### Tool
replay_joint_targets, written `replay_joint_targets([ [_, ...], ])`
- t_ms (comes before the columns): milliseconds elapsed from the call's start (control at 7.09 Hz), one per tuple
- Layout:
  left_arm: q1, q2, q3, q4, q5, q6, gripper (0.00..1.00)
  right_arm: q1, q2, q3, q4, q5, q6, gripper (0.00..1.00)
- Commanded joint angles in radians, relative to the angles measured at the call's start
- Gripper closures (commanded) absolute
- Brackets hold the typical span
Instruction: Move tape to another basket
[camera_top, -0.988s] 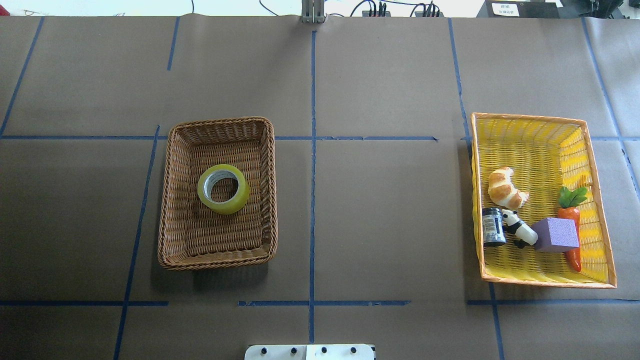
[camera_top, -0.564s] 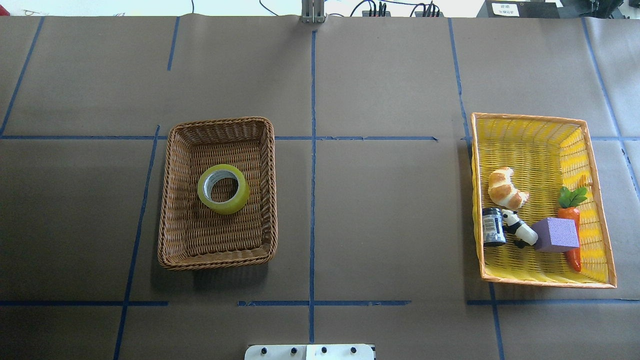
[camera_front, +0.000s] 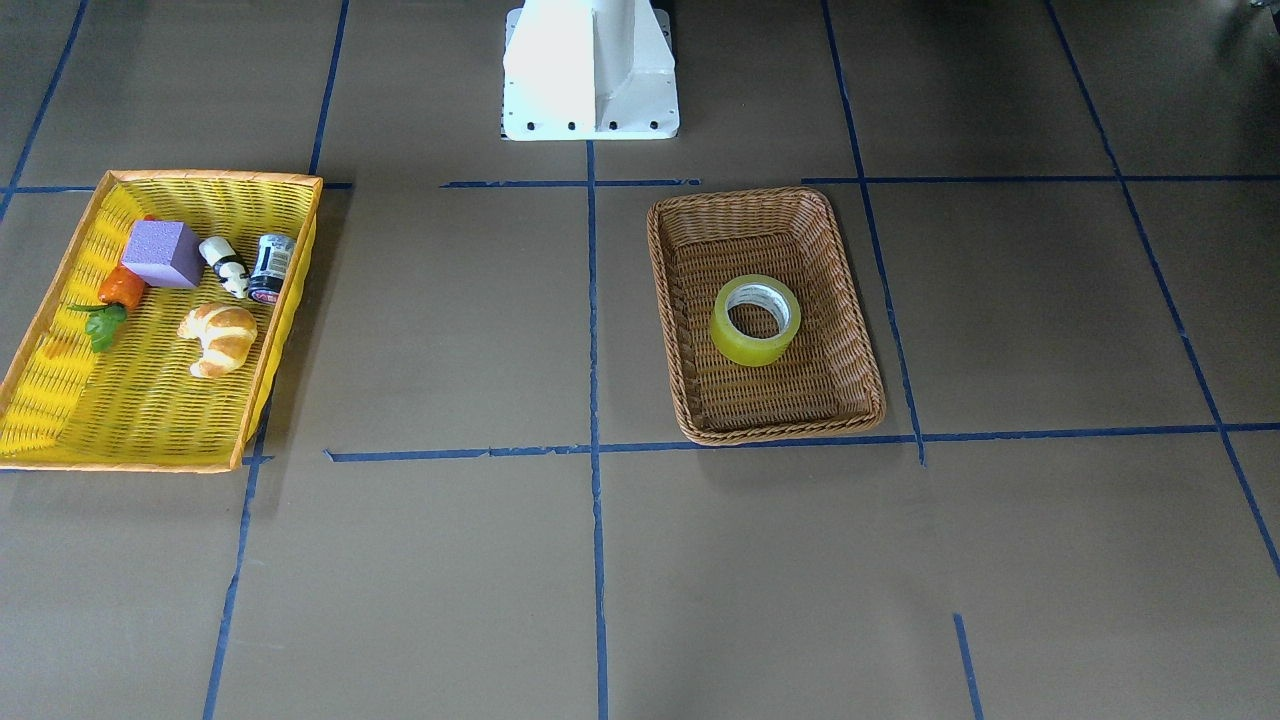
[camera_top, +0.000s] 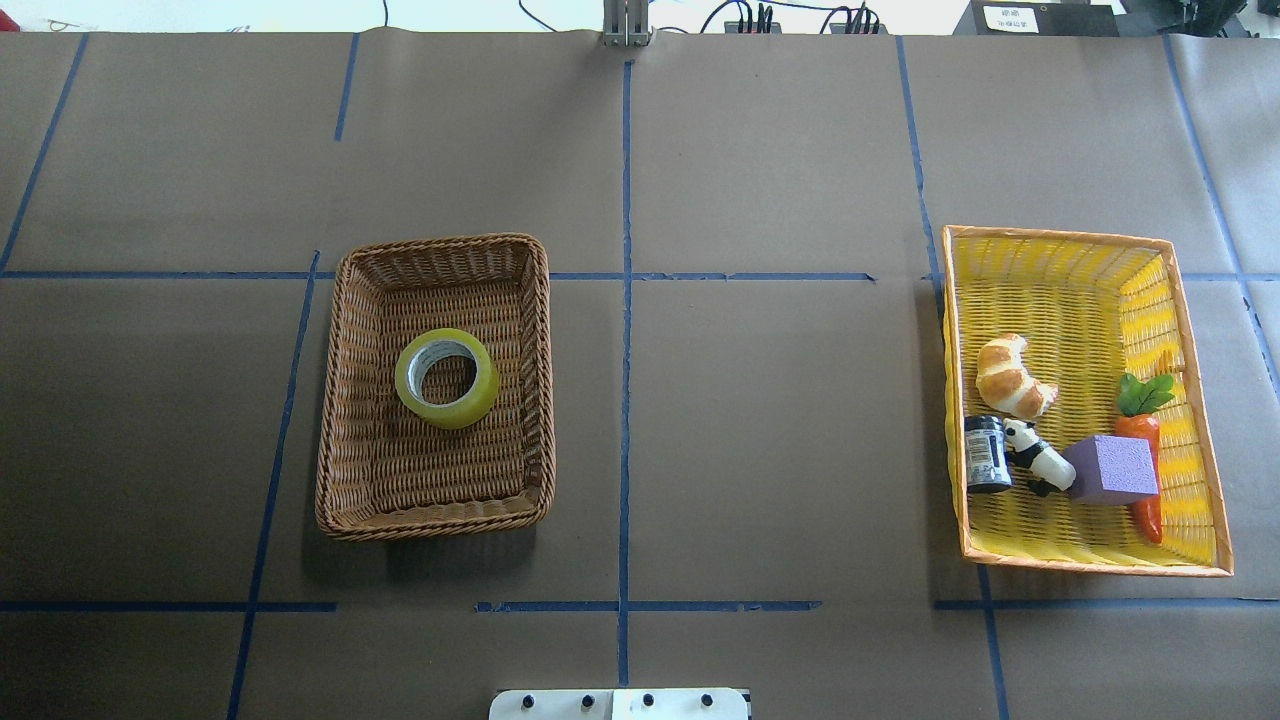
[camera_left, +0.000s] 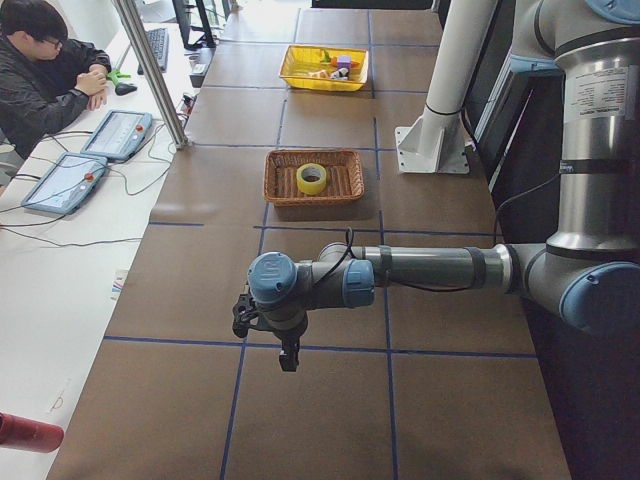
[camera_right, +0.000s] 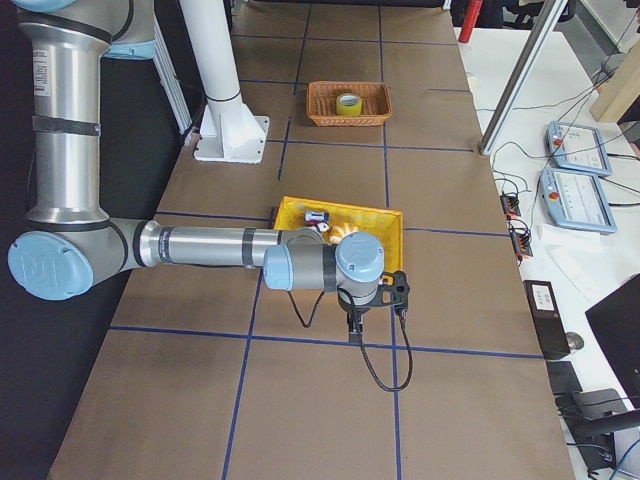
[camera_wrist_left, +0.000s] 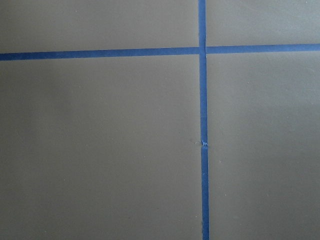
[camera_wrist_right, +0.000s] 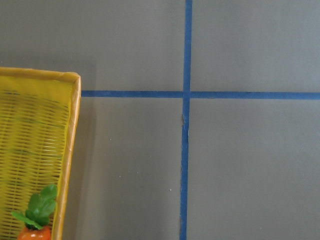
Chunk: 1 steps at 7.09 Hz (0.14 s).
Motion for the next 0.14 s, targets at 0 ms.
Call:
replay_joint_targets([
  [0,0.0,0.0,0.001,0.0,0.0,0.0,0.0,0.0,0.0,0.01,0.0,0.012,0.0,0.0],
])
